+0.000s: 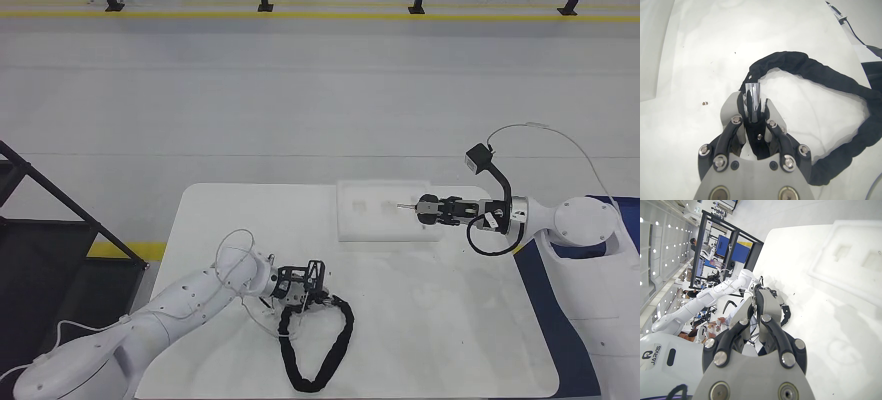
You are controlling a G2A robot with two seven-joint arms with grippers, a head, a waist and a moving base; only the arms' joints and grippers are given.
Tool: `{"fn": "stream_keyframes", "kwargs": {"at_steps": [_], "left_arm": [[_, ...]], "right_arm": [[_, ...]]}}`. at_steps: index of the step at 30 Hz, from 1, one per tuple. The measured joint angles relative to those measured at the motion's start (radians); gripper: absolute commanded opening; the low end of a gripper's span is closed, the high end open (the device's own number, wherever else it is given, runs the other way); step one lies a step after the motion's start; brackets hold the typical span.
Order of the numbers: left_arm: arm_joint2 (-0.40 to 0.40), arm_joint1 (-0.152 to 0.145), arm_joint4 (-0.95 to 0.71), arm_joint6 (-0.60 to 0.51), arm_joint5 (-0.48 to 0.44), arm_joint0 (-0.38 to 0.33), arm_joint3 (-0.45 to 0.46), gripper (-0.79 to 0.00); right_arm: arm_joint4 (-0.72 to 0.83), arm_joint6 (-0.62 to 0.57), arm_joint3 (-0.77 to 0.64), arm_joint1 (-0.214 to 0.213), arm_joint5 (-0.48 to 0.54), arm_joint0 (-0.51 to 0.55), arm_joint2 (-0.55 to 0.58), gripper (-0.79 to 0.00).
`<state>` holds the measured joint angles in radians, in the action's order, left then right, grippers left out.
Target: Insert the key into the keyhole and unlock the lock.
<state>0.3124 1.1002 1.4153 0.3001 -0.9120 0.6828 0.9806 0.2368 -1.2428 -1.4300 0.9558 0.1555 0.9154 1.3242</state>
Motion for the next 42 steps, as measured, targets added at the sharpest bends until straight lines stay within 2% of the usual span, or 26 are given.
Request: {"fn": "stream_keyframes", "kwargs": {"at_steps": [8,14,19,26,30,36,42], "left_arm": [[0.059,-0.003,-0.075,-0.023,-0.036,-0.006,0.003,-0.785],[0.130,-0.034,-0.108,-0.008,-0.093,-0.007,0.068,-0.785],[0.185,-0.073,-0.135,0.009,-0.101,0.001,0.175,-0.785],[0.228,-0.123,-0.159,0.021,-0.100,-0.014,0.319,-0.785],[0.262,-0.144,-0.145,0.049,-0.100,-0.022,0.381,-0.785],[0.304,-0.162,-0.109,0.117,-0.100,-0.027,0.440,-0.785],[0.309,-0.160,-0.080,0.191,-0.100,-0.046,0.463,-0.785]], "right_arm": [[0.000,0.000,0.000,0.000,0.000,0.000,0.000,-0.785],[0.000,0.000,0.000,0.000,0.000,0.000,0.000,-0.785],[-0.024,0.006,-0.028,0.000,-0.021,0.016,-0.022,-0.785],[-0.124,-0.070,-0.141,-0.009,-0.090,0.012,-0.059,-0.785],[-0.107,-0.108,-0.241,-0.018,-0.112,0.032,-0.039,-0.785],[-0.086,-0.127,-0.363,-0.034,-0.111,0.087,0.025,-0.785],[-0.081,-0.099,-0.433,-0.043,-0.088,0.126,0.059,-0.785]]}}
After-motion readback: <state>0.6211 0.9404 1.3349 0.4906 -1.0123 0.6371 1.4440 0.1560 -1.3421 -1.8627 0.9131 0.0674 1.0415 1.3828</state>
